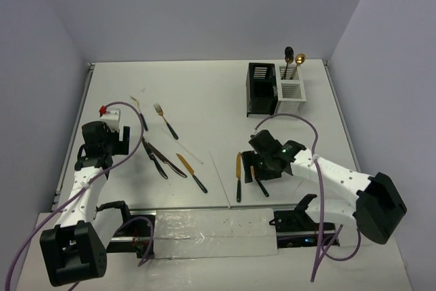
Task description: Sort the eating utensils into containers
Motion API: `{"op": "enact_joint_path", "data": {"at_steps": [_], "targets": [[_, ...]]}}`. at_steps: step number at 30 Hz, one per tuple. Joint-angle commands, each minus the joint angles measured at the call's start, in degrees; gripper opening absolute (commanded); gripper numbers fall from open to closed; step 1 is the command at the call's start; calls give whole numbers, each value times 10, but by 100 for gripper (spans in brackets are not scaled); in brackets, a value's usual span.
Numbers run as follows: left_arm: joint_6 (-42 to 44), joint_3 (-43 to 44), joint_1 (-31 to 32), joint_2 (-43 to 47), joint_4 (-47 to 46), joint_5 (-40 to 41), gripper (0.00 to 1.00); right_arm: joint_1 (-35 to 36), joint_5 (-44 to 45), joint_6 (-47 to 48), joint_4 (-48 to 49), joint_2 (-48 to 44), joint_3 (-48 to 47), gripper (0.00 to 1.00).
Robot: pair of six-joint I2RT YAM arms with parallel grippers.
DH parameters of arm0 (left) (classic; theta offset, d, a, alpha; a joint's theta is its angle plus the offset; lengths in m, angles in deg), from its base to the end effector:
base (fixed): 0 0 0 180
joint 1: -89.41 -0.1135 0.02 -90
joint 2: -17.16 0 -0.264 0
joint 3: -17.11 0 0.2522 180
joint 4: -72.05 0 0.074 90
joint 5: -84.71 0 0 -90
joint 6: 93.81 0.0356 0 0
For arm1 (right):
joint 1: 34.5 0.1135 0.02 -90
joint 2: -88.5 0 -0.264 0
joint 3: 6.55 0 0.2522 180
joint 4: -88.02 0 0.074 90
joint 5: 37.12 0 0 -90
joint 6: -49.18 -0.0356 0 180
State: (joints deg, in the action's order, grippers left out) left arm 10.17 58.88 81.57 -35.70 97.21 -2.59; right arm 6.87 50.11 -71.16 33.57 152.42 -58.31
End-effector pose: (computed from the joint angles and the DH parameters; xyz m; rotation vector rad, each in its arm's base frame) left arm 0.1944 0.0285 0.2107 0.0922 2.2133 0.2637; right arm 0.1444 0.1295 0.1969 -0.2842 2.7975 0.3960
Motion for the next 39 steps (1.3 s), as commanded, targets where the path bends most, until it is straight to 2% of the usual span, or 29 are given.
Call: {"op": "enact_joint_path", "data": {"at_steps": [1,4,7,10,11,13,14,16,21,24,29,32,33,34,35,36,37,38,39], "targets": [[1,2,-4,6,-16,-15,95,0,27,-36,14,42,6,82],[-1,3,-5,2,-16,-12,95,0,60,-33,9,101,-8,81],[0,1,-6,5,-16,-11,95,0,44,-20,25,146,-14,76],[1,-1,-7,7,-16,-15,95,0,46,-13,32,175,-13,61],[1,-1,-7,6,-16,-15,95,0,46,-11,34,180,-12,49],[1,0,-7,2,-16,-14,95,0,49,-8,36,189,-13,39],[0,0,-7,0,-16,-15,95,0,52,-6,35,190,-14,31],[-1,3,-7,-4,-16,-15,95,2,60,-9,32,190,-18,27],[-1,1,-9,0,-16,-11,95,12,110,-7,0,195,-51,2],[-1,0,-8,5,-18,-10,95,28,142,-5,-18,174,-75,0],[-2,-1,-8,3,-23,0,95,113,231,20,-3,80,-148,0],[-3,-1,-8,1,-26,7,95,124,306,69,77,12,-188,0],[-3,-1,-9,0,-27,7,95,124,339,90,156,-3,-193,0],[-3,-1,-8,0,-26,7,95,122,409,151,208,-15,-193,0],[-3,0,-9,0,-27,8,95,111,434,194,347,-34,-183,0],[-4,0,-8,0,-28,10,95,102,444,241,439,-41,-169,0],[-4,0,-8,1,-29,13,95,88,446,325,526,-41,-155,0],[-4,-1,-8,1,-30,15,95,50,436,353,667,-33,-141,0],[-2,-1,-9,1,-30,14,95,25,428,367,716,-17,-146,0]]}}
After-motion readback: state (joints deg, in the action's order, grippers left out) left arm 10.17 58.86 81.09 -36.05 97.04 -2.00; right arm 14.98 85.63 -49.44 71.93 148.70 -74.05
